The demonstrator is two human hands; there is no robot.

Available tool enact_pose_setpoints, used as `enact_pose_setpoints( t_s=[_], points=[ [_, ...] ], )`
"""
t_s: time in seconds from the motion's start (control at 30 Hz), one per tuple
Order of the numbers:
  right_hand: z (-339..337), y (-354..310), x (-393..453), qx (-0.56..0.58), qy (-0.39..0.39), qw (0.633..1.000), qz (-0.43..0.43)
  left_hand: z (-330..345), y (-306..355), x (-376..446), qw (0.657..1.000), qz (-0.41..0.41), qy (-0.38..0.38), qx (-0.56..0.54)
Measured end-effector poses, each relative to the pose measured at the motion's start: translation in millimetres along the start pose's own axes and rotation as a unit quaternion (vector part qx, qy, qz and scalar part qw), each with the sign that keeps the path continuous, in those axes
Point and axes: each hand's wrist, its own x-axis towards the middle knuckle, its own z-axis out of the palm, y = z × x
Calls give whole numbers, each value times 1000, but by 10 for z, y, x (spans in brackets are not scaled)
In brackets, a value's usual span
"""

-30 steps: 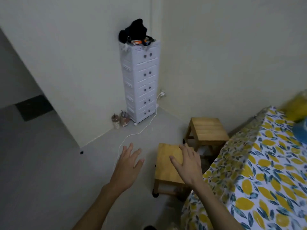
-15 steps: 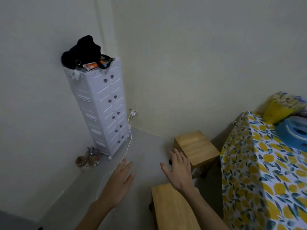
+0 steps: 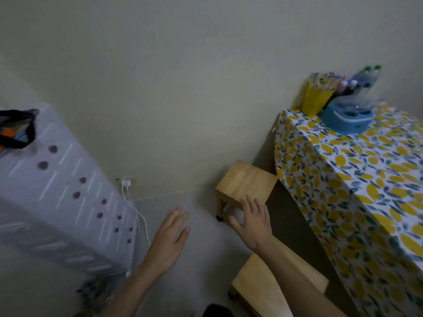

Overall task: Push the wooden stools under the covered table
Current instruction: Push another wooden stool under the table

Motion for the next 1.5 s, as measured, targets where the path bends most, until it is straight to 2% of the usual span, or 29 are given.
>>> enact_pose_setpoints(
  t_s=[0.3, 0.5, 0.67, 0.9, 1.0, 1.1, 1.33, 1.5],
  points=[
    [355, 203, 597, 0, 13, 987, 158, 229, -366, 1429, 983, 57, -171, 21],
    [741, 622, 1372, 25, -4, 977, 210, 777, -629, 2381, 976, 26, -217, 10],
    [1326, 1010, 1946, 53, -24, 967, 246, 1453, -994, 3053, 969, 6, -247, -2],
    [2555, 1665, 2647, 52, -20, 954, 295, 2778, -1841, 4092, 964, 10, -264, 1],
    [3083, 1865, 2977, 40, 33, 949, 310, 3265, -2221, 4493, 966, 52, -252, 30],
    [3493, 1938, 3286, 25, 92, 948, 303, 3588, -2562, 4792, 958, 135, -229, 110],
    [3912, 2116, 3523, -49, 97, 947, 303, 3949, -2797, 4926, 925, 257, -233, 157],
    [3833, 2409, 3549, -98, 108, 947, 285, 4101, -2626, 4948, 931, 257, -225, 127]
  ],
)
